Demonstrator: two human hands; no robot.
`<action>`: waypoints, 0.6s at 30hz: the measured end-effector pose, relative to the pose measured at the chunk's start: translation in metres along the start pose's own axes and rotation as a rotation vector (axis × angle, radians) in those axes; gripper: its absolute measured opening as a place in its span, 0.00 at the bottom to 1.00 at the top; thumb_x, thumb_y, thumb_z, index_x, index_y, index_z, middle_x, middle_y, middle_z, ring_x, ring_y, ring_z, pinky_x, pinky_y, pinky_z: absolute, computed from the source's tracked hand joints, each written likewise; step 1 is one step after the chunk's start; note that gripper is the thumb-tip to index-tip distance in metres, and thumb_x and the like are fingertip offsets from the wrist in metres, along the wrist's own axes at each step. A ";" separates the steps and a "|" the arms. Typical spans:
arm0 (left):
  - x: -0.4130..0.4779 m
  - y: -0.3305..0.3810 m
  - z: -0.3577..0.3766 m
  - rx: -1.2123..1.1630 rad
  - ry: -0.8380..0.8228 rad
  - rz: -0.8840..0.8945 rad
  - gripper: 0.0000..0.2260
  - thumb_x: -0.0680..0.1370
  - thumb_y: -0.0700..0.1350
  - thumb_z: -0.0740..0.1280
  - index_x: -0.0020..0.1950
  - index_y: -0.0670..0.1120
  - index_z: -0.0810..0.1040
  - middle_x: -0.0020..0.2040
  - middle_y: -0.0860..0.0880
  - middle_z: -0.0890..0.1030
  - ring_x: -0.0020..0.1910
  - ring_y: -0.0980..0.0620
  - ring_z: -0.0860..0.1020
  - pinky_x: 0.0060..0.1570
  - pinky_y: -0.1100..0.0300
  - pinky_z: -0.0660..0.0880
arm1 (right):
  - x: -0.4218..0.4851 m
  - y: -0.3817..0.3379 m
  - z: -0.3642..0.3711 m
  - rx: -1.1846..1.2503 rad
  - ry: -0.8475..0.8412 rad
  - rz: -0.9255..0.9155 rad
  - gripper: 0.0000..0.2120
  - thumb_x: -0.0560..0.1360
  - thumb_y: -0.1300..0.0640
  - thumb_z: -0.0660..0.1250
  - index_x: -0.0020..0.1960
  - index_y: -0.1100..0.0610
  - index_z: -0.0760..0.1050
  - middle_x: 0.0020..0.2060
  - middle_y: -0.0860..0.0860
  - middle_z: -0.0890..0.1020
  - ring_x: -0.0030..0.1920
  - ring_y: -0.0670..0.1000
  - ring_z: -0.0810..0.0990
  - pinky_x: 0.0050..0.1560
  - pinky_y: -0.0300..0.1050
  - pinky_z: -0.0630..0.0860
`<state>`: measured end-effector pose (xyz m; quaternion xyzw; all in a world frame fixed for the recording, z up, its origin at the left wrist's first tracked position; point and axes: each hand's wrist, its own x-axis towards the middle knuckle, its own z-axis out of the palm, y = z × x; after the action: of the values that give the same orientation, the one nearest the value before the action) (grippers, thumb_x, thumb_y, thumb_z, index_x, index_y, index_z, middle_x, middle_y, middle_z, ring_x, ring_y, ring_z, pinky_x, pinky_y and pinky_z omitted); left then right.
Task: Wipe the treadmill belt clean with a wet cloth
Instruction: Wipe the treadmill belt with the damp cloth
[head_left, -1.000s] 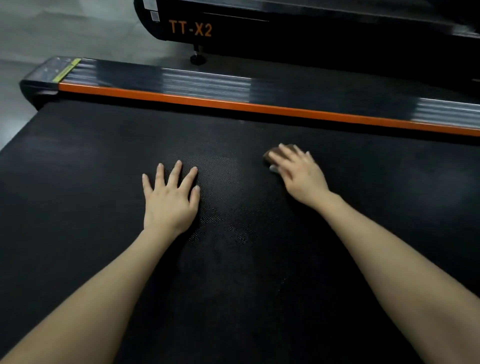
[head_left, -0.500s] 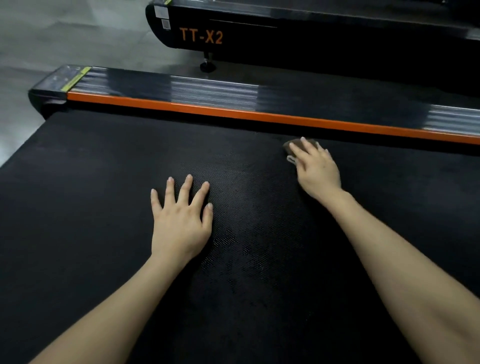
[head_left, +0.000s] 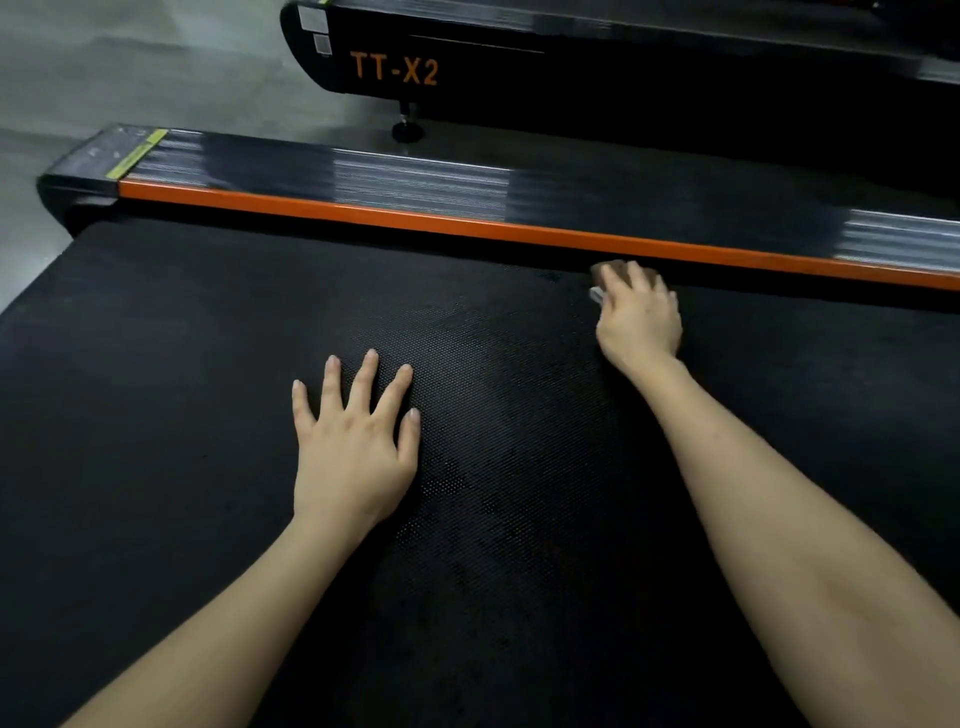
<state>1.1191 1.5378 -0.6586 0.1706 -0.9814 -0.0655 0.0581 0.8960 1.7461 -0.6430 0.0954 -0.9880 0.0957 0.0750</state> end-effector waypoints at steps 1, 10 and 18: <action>0.000 0.000 0.000 0.002 -0.002 -0.002 0.28 0.77 0.60 0.41 0.75 0.55 0.61 0.76 0.47 0.60 0.76 0.40 0.52 0.72 0.38 0.45 | 0.003 -0.008 0.001 0.011 0.016 0.112 0.20 0.79 0.55 0.55 0.71 0.50 0.65 0.73 0.55 0.62 0.71 0.63 0.59 0.72 0.58 0.53; 0.000 0.000 -0.001 0.005 -0.010 0.003 0.29 0.76 0.61 0.39 0.75 0.57 0.60 0.77 0.48 0.59 0.76 0.42 0.51 0.72 0.39 0.45 | -0.018 -0.069 0.006 0.040 -0.139 -0.586 0.20 0.81 0.52 0.53 0.73 0.47 0.63 0.75 0.52 0.59 0.74 0.60 0.56 0.73 0.54 0.53; -0.001 0.002 0.000 -0.006 -0.003 0.000 0.28 0.77 0.60 0.41 0.75 0.55 0.61 0.77 0.47 0.59 0.76 0.40 0.52 0.72 0.38 0.45 | 0.021 -0.034 0.006 0.011 0.025 0.435 0.22 0.80 0.58 0.55 0.73 0.55 0.61 0.75 0.59 0.56 0.71 0.68 0.54 0.70 0.64 0.55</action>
<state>1.1190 1.5399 -0.6580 0.1701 -0.9814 -0.0689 0.0569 0.8814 1.7083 -0.6397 -0.1208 -0.9837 0.1163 0.0645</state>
